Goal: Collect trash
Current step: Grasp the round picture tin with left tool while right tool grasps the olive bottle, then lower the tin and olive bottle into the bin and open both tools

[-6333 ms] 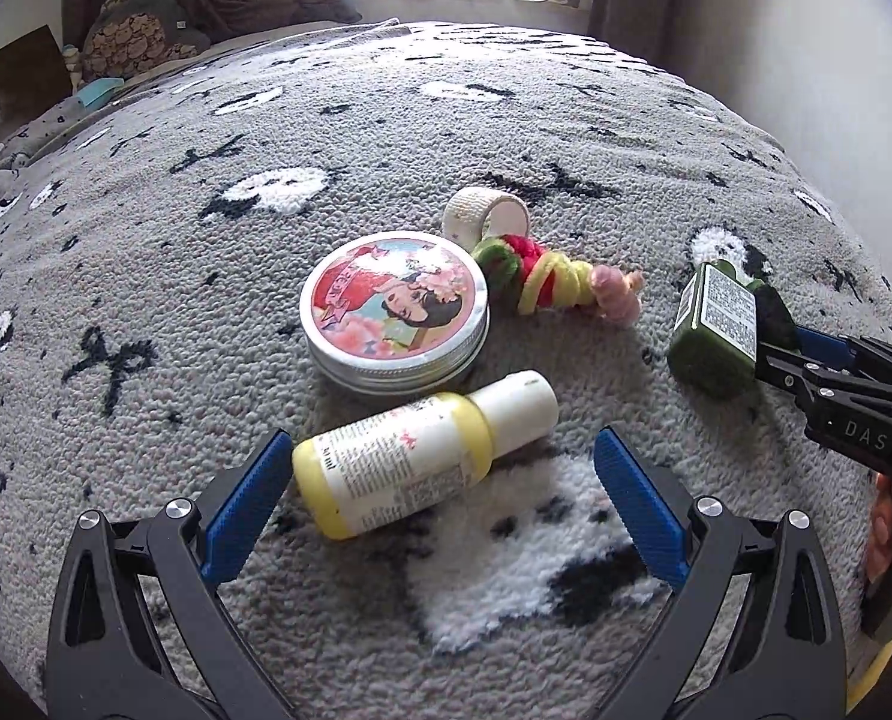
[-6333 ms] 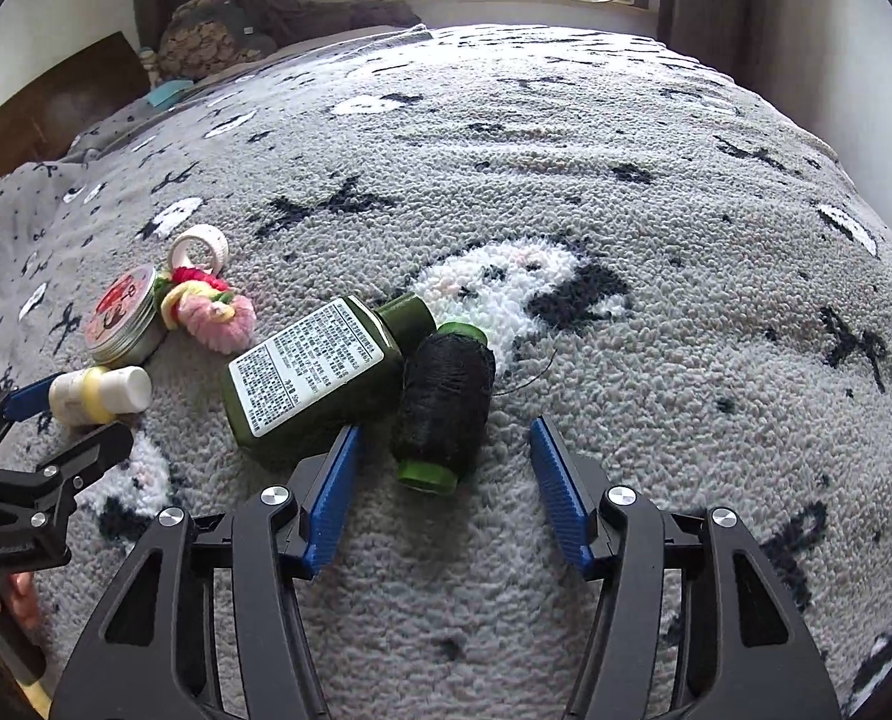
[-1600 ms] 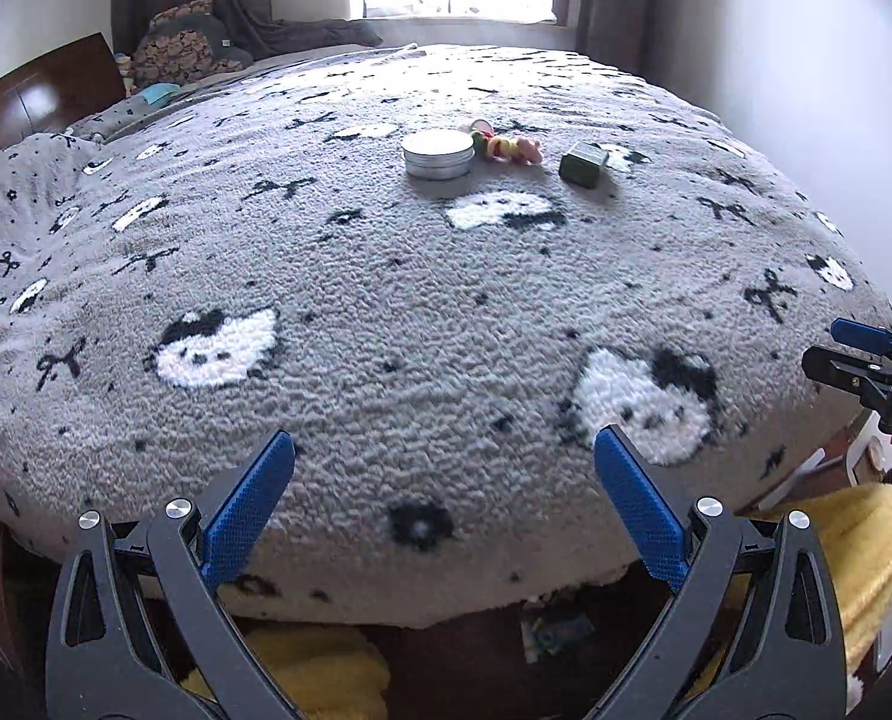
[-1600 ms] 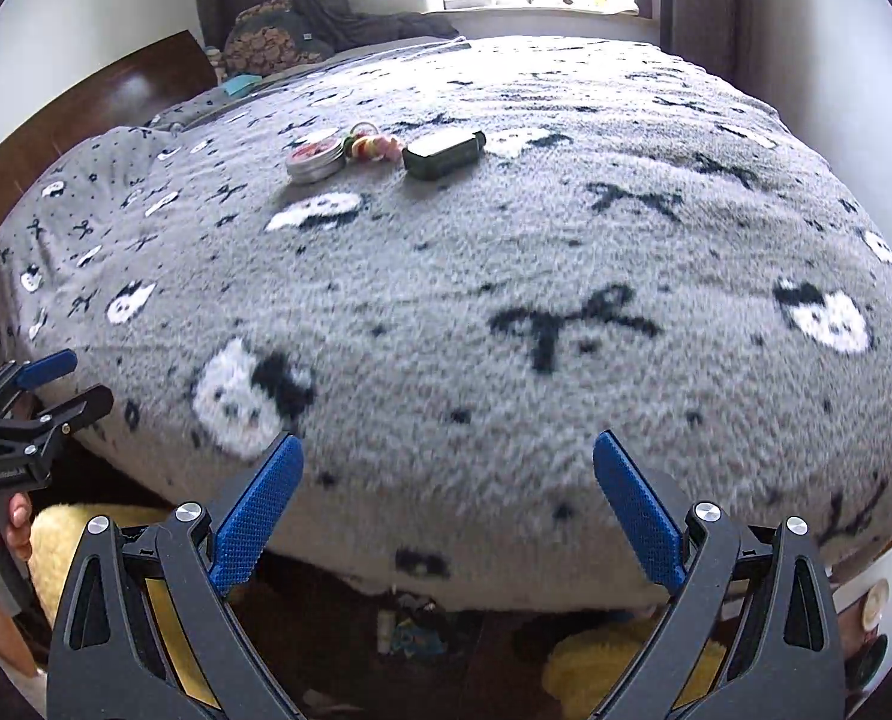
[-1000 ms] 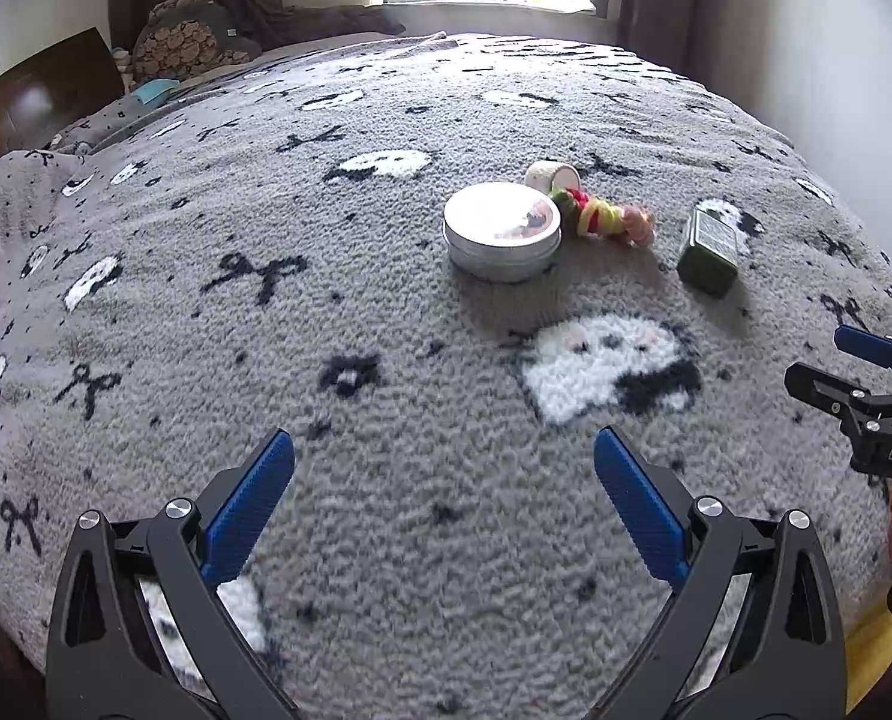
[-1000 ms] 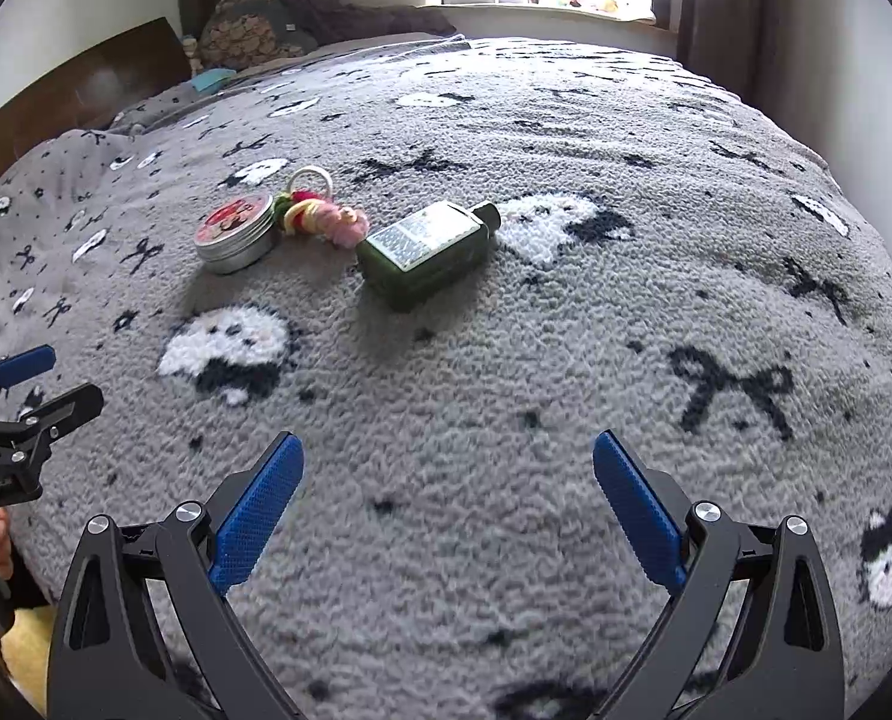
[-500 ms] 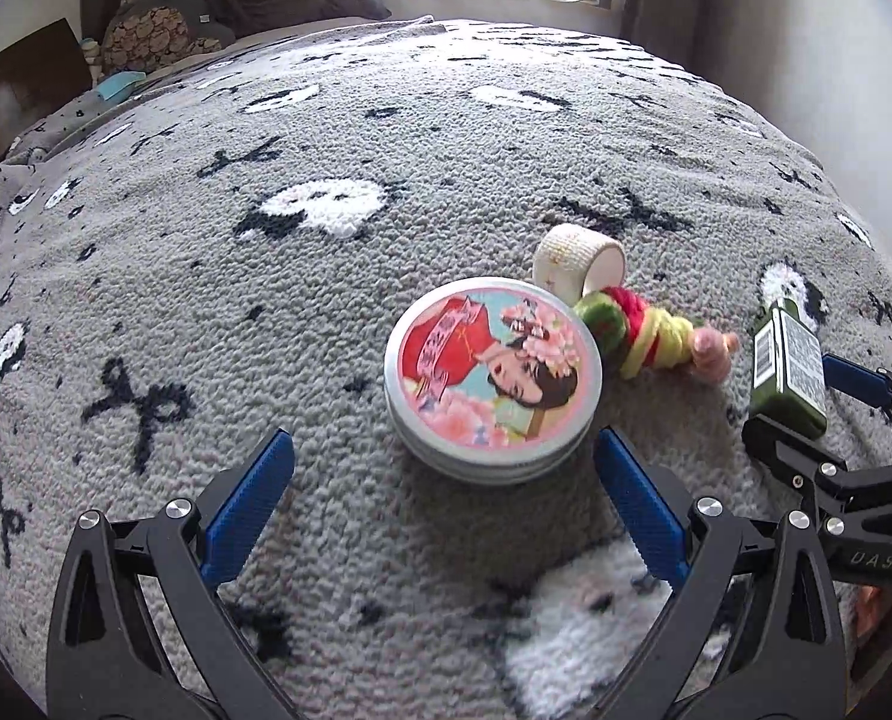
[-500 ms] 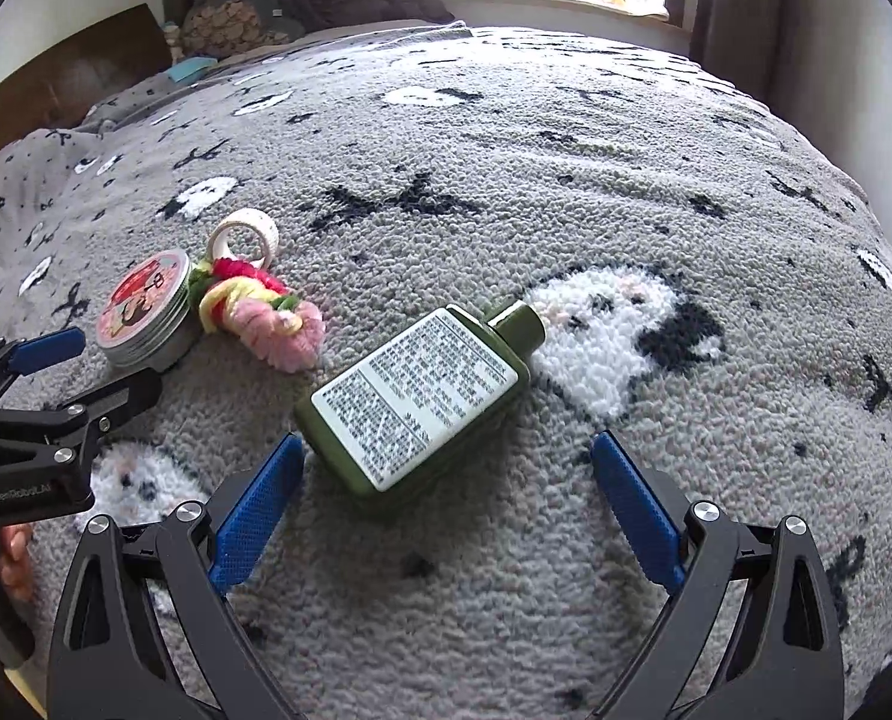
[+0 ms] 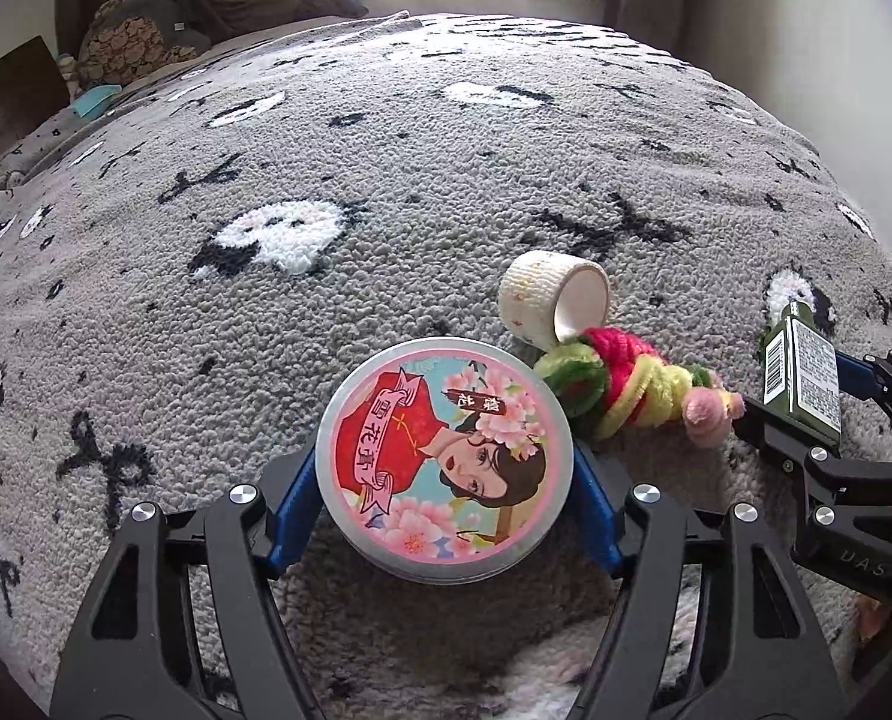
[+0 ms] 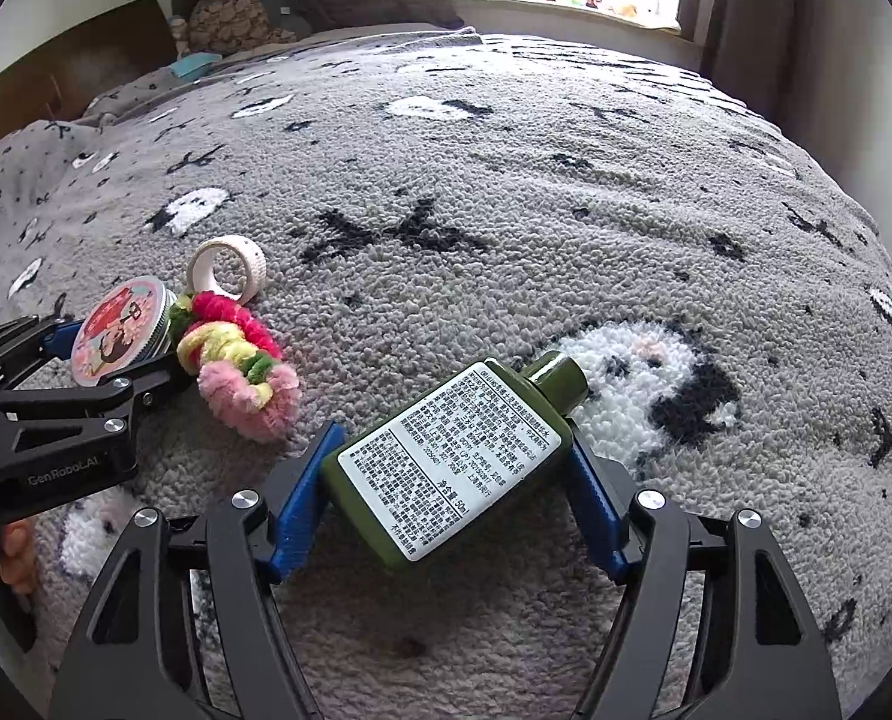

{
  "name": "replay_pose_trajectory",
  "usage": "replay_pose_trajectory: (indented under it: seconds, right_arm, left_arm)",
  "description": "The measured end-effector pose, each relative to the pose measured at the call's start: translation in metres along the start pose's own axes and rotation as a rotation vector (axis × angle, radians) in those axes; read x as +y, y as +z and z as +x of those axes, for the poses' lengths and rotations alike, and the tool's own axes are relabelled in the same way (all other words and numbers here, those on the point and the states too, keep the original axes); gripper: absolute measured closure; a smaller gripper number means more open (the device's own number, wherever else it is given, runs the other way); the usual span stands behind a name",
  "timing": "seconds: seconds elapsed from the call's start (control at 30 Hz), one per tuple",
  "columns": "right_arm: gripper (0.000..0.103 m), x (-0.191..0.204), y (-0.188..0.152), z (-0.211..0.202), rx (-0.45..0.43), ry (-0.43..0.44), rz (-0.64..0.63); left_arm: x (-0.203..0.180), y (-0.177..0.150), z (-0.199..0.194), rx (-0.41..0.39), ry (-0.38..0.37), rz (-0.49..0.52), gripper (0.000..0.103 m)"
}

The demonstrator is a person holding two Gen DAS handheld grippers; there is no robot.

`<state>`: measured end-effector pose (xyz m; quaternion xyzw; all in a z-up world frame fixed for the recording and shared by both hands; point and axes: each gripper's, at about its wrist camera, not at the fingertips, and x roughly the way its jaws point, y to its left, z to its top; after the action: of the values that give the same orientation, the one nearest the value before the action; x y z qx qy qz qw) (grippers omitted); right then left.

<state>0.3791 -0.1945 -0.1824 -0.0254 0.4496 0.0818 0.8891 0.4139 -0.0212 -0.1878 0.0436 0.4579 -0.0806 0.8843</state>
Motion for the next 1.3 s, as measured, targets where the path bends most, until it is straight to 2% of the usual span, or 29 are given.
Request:
replay_pose_trajectory:
  seconds: [0.2,0.47,0.7,1.07,1.3]
  right_arm:
    - [0.031,0.0,-0.012,-0.015,0.005,0.0,-0.008]
    - [0.031,0.003,-0.056,-0.062,-0.003,-0.002,-0.038]
    - [0.031,0.005,-0.1,-0.112,-0.036,-0.01,-0.042]
    - [0.031,0.002,-0.164,-0.189,-0.1,-0.003,-0.027]
    - [0.031,0.005,-0.206,-0.224,-0.137,0.014,-0.018]
  left_arm:
    - [0.001,-0.021,-0.018,0.008,0.005,-0.004,0.036]
    - [-0.014,-0.071,-0.061,0.019,-0.014,0.002,0.036]
    - [-0.038,-0.125,-0.108,-0.003,-0.042,0.017,0.036]
    - [-0.066,-0.19,-0.176,-0.056,-0.082,0.029,0.036]
    - [-0.071,-0.231,-0.221,-0.11,-0.095,0.02,0.036]
